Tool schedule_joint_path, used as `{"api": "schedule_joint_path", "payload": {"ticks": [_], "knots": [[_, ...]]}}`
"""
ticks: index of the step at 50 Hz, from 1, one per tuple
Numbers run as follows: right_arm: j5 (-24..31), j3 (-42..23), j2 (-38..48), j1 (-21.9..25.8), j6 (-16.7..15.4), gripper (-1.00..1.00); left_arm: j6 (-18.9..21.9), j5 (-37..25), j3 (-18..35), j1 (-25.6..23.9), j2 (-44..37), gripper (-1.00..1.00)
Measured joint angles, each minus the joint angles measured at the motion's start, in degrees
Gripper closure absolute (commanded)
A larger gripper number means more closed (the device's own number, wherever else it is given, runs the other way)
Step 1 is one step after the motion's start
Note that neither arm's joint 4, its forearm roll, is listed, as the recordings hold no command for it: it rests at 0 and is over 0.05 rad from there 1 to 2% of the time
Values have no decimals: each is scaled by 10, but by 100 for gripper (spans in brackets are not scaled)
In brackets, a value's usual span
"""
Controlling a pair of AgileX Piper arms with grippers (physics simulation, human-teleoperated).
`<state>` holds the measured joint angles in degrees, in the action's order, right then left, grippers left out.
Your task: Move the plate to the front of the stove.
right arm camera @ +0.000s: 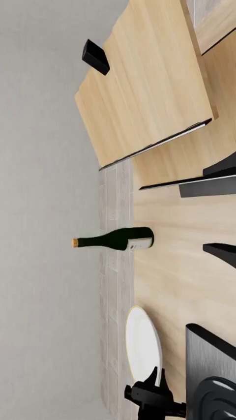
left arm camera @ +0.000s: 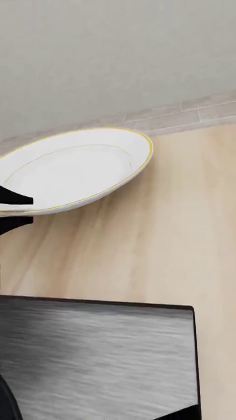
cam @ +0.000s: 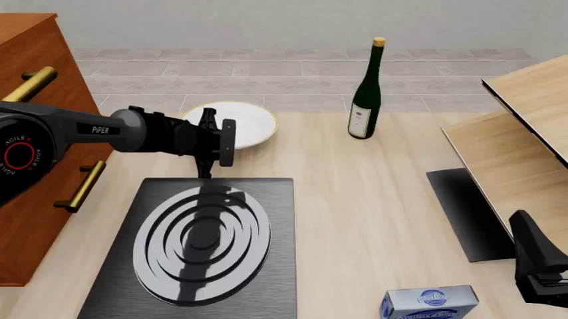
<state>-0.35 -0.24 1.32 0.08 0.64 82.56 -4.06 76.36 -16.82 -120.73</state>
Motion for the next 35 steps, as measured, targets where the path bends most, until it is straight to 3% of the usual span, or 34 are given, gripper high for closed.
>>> {"api": "schedule_joint_path", "payload": {"ticks": [5, 6, 35], "knots": [[0, 0, 0, 0, 0, -100, 2, 1, -2, 1, 1, 100], [0, 0, 0, 0, 0, -100, 3, 2, -3, 1, 1, -100], [0, 0, 0, 0, 0, -100, 20, 2, -8, 5, 25, -100]]}}
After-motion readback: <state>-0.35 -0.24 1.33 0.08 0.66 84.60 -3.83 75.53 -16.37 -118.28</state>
